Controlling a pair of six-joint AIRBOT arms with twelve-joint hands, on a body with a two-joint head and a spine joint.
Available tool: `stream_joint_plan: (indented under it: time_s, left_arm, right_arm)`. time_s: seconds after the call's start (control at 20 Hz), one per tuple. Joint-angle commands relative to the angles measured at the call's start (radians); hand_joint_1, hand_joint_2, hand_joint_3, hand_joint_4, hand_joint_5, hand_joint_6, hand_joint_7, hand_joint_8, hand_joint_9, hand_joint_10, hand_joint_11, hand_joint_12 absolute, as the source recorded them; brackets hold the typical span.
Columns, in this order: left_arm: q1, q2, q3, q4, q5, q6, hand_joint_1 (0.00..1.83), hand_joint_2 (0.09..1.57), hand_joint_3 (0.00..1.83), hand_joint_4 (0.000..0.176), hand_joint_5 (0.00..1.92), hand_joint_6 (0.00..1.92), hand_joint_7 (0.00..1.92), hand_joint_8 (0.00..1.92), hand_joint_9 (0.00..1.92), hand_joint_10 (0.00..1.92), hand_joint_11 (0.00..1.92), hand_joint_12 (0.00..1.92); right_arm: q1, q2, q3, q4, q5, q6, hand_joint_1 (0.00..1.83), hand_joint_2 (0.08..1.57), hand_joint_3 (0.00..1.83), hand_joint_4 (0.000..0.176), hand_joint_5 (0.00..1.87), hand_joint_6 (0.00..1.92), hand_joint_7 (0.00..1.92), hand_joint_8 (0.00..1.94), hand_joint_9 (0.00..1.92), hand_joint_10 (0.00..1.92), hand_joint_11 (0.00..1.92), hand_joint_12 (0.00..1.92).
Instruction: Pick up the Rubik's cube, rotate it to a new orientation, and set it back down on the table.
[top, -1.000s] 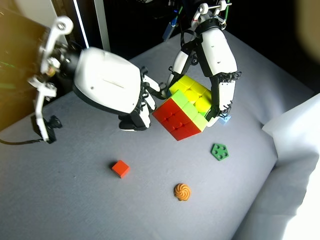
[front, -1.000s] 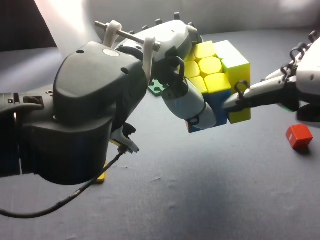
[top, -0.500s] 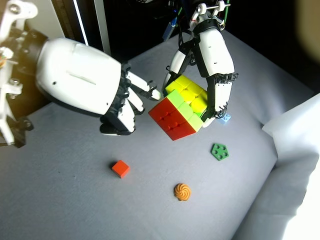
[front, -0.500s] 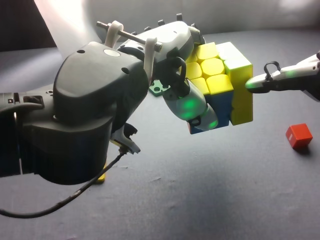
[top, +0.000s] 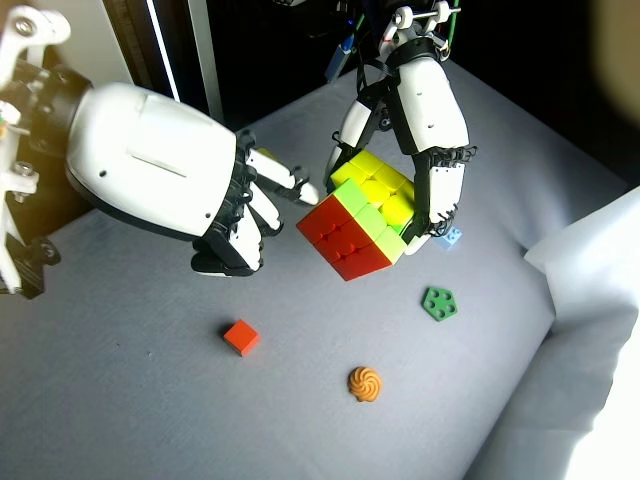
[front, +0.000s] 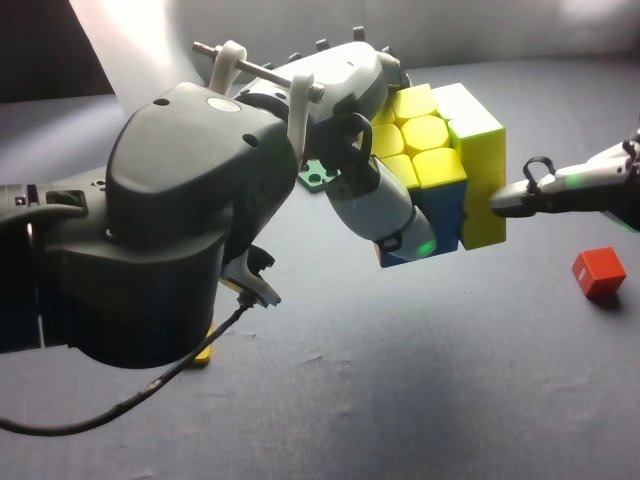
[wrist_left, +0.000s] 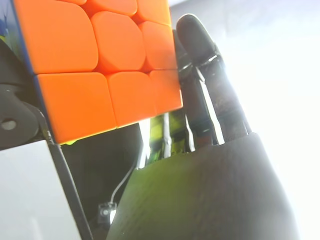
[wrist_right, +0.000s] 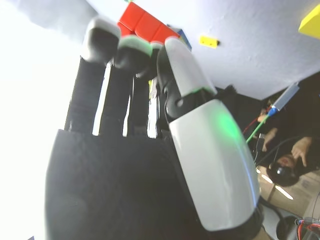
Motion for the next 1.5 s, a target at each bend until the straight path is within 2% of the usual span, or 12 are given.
stream_joint_plan:
  time_s: [0.0,0.15,0.65,0.7,0.9,0.95,1.0,1.05,1.15,1.2,1.25,1.45]
  left_arm:
    - [-0.022,0.000,-0.002,0.084,-0.016,-0.010,1.36,1.17,0.00,0.000,0.83,1.03,0.91,1.19,0.76,1.42,0.49,1.28]
    - [-0.022,0.000,-0.002,0.084,-0.016,-0.010,1.36,1.17,0.00,0.000,0.84,1.03,0.91,1.19,0.77,1.40,0.49,1.28]
    - [-0.026,0.000,0.001,0.081,-0.017,-0.007,1.36,1.16,0.00,0.000,0.83,1.04,0.91,1.17,0.79,1.39,0.52,1.24]
    - [-0.026,0.000,0.001,0.080,-0.017,-0.007,1.37,1.16,0.00,0.000,0.86,1.01,0.92,1.16,0.79,1.38,0.54,1.24]
    - [-0.027,0.000,0.001,0.079,-0.018,-0.005,1.37,1.15,0.00,0.000,0.88,0.98,0.92,1.16,0.80,1.36,0.56,1.19]
    - [-0.027,0.000,0.000,0.079,-0.017,-0.004,1.46,1.17,0.00,0.000,0.84,1.03,0.89,1.22,0.81,1.35,0.51,1.57]
    - [-0.026,0.000,0.000,0.079,-0.017,-0.004,1.38,1.17,0.00,0.000,0.82,1.05,0.89,1.21,0.79,1.40,0.51,1.37]
    - [-0.026,0.000,-0.001,0.078,-0.017,-0.004,1.46,1.17,0.00,0.000,0.83,1.05,0.88,1.20,0.82,1.33,0.51,1.60]
    - [-0.026,0.000,-0.001,0.077,-0.017,-0.003,1.37,1.16,0.00,0.000,0.84,1.04,0.91,1.18,0.79,1.37,0.53,1.23]
    - [-0.027,0.000,-0.001,0.077,-0.017,-0.003,1.36,1.16,0.00,0.000,0.85,1.03,0.90,1.20,0.79,1.38,0.53,1.21]
    - [-0.027,0.000,-0.001,0.077,-0.017,-0.003,1.45,1.17,0.00,0.000,0.83,1.04,0.88,1.23,0.81,1.35,0.49,1.58]
    - [-0.027,0.000,-0.002,0.077,-0.017,-0.003,1.37,1.14,0.00,0.000,0.89,0.95,0.95,1.11,0.80,1.37,0.56,1.22]
  right_arm:
    - [0.008,-0.002,0.002,0.016,-0.034,0.000,1.51,1.26,0.00,0.176,0.11,0.01,0.63,1.91,0.88,1.92,0.80,1.92]
    - [0.002,-0.017,0.002,0.016,-0.058,-0.006,1.30,1.33,0.03,0.176,0.14,0.01,0.55,1.77,0.87,1.92,0.78,1.92]
    - [-0.023,-0.057,0.008,0.016,-0.135,-0.033,1.28,1.34,0.04,0.176,0.10,0.02,0.53,1.78,0.86,1.92,0.78,1.92]
    - [-0.024,-0.058,0.009,0.016,-0.137,-0.033,1.51,1.25,0.00,0.176,0.12,0.02,0.64,1.91,0.88,1.92,0.79,1.92]
    - [-0.033,-0.058,0.010,0.016,-0.143,-0.033,1.28,1.35,0.05,0.176,0.08,0.01,0.53,1.79,0.88,1.92,0.78,1.92]
    - [-0.038,-0.059,0.010,0.016,-0.148,-0.033,1.28,1.34,0.04,0.176,0.10,0.01,0.54,1.78,0.87,1.92,0.77,1.92]
    - [-0.043,-0.062,0.010,0.016,-0.153,-0.033,1.28,1.34,0.04,0.176,0.09,0.00,0.54,1.78,0.88,1.92,0.78,1.92]
    - [-0.049,-0.064,0.010,0.016,-0.160,-0.033,1.56,1.24,0.00,0.176,0.08,0.00,0.66,1.93,0.92,1.92,0.82,1.92]
    - [-0.057,-0.069,0.011,0.016,-0.174,-0.033,1.29,1.34,0.04,0.176,0.11,0.01,0.54,1.79,0.88,1.92,0.76,1.92]
    - [-0.058,-0.072,0.014,0.016,-0.178,-0.033,1.28,1.34,0.05,0.176,0.11,0.00,0.54,1.78,0.87,1.92,0.77,1.92]
    - [-0.059,-0.073,0.015,0.016,-0.181,-0.033,1.28,1.35,0.05,0.176,0.13,0.01,0.52,1.81,0.87,1.92,0.76,1.92]
    - [-0.059,-0.086,0.022,0.017,-0.200,-0.033,1.28,1.34,0.05,0.176,0.11,0.00,0.53,1.79,0.88,1.92,0.77,1.92]
